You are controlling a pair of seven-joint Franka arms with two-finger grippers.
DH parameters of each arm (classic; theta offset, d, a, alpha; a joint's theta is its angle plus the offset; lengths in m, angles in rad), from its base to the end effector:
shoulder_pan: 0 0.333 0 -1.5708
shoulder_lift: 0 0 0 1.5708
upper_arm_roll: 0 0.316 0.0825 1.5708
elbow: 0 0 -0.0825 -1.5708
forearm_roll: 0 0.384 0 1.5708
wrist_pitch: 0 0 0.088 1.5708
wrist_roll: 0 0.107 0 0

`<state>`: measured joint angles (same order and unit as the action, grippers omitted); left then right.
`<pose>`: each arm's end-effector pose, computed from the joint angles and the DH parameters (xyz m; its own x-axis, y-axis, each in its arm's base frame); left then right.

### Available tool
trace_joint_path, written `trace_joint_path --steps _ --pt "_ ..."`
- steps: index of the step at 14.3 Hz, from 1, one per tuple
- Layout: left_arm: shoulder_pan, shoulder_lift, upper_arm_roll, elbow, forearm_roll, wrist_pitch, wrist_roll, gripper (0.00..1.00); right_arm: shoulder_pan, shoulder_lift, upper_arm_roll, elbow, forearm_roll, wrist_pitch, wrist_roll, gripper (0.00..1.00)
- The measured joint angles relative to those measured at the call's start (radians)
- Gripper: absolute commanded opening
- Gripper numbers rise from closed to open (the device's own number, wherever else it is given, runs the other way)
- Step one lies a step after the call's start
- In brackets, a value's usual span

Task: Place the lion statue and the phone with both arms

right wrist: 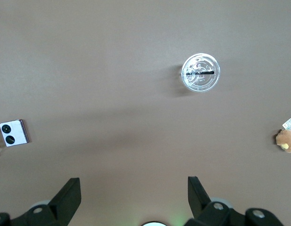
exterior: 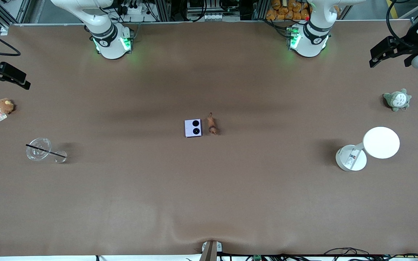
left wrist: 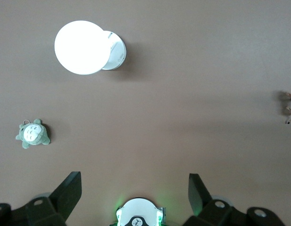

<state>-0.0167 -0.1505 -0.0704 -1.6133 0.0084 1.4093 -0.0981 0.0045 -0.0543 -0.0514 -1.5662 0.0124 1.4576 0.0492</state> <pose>0.4873 -0.0447 0.6695 0.9986 0.0138 -0.0517 0.0126 -0.9996 -0.0241 0.5252 -0.0240 0.6463 0.9940 -0.0943 -0.0550 -0.0951 -0.9954 -0.0125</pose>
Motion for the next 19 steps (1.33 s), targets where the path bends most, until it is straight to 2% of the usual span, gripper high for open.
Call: trace_joint_path --steps 5,19 --pt "0.031 0.005 0.002 0.004 0.000 0.000 -0.001 1.00 0.000 0.000 0.000 0.000 0.000 0.000 0.000 1.00" --pt "0.031 0.030 0.001 0.015 0.000 -0.044 0.000 1.00 0.000 0.000 0.000 0.000 0.000 0.000 0.000 1.00"
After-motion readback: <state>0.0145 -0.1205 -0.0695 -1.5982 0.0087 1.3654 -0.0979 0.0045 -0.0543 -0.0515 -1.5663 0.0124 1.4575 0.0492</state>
